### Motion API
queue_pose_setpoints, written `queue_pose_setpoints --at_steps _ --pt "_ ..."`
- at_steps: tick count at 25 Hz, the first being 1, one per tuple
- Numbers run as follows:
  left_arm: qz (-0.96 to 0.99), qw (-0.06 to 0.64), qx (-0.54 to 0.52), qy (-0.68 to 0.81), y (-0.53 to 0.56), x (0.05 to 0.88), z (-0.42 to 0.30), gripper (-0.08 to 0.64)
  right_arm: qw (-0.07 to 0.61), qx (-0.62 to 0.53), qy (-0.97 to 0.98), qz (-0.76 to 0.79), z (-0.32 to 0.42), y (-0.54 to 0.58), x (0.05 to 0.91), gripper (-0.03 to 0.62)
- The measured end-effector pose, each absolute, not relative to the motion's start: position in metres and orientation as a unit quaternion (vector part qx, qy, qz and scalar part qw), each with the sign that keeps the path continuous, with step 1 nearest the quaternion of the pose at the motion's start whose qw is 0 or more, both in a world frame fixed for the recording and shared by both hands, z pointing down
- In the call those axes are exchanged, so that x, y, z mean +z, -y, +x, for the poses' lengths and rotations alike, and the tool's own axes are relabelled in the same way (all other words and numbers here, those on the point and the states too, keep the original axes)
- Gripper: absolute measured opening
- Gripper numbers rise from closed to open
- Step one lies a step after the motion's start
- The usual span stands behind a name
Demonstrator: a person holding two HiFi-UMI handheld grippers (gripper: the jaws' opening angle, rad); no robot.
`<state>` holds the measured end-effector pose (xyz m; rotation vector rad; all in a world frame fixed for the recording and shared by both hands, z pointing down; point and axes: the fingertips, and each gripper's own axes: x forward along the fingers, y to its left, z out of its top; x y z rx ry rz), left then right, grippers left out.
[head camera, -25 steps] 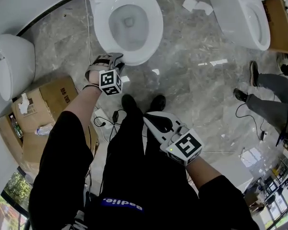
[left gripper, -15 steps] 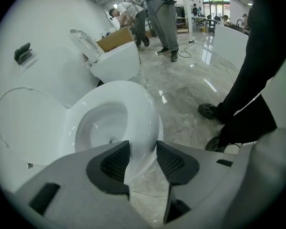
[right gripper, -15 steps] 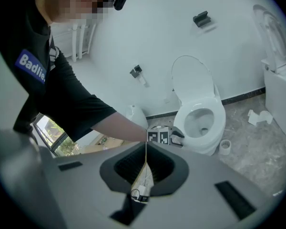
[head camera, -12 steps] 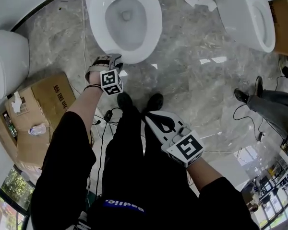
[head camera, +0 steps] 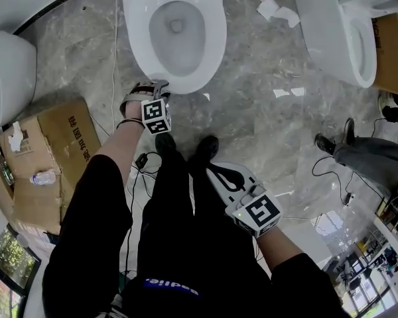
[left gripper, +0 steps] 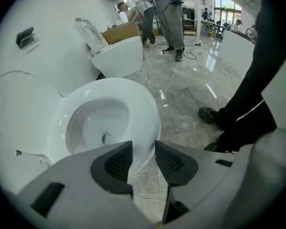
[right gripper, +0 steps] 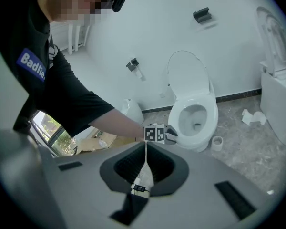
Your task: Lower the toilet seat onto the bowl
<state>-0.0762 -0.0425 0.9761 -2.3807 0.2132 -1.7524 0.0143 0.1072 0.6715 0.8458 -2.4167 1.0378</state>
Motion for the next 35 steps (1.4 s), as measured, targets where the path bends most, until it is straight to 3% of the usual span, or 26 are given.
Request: queue_pose_setpoints --at_steps 4,12,23,26,35 --pt "-0.816 0.053 -0.569 -0.088 0.031 0.947 -0.070 0.149 0.185 0.358 0.862 0.308 0.015 -0.100 0.653 0.029" --pt "-0.847 -0.118 -0.489 -0.170 -0.019 0.814 -0.075 0.149 0.169 0.306 0.881 0.320 0.010 -0.083 0.566 0.029" --pt "-0.872 -0.219 -0.311 -0.309 -0.041 0.597 -0.066 0.141 0.147 0.247 0.899 0.332 0.023 -0.075 0.464 0.029" --pt "-0.886 -0.225 -0.229 -0.335 -0.037 0.516 -0.057 0.124 0.123 0.236 0.906 0.331 0.020 -0.068 0.432 0.029" --pt "-0.922 -0.126 -0.059 -0.360 -0.030 0.322 -0.040 0.072 0.041 0.161 0.935 0.314 -0.006 -0.046 0.320 0.029"
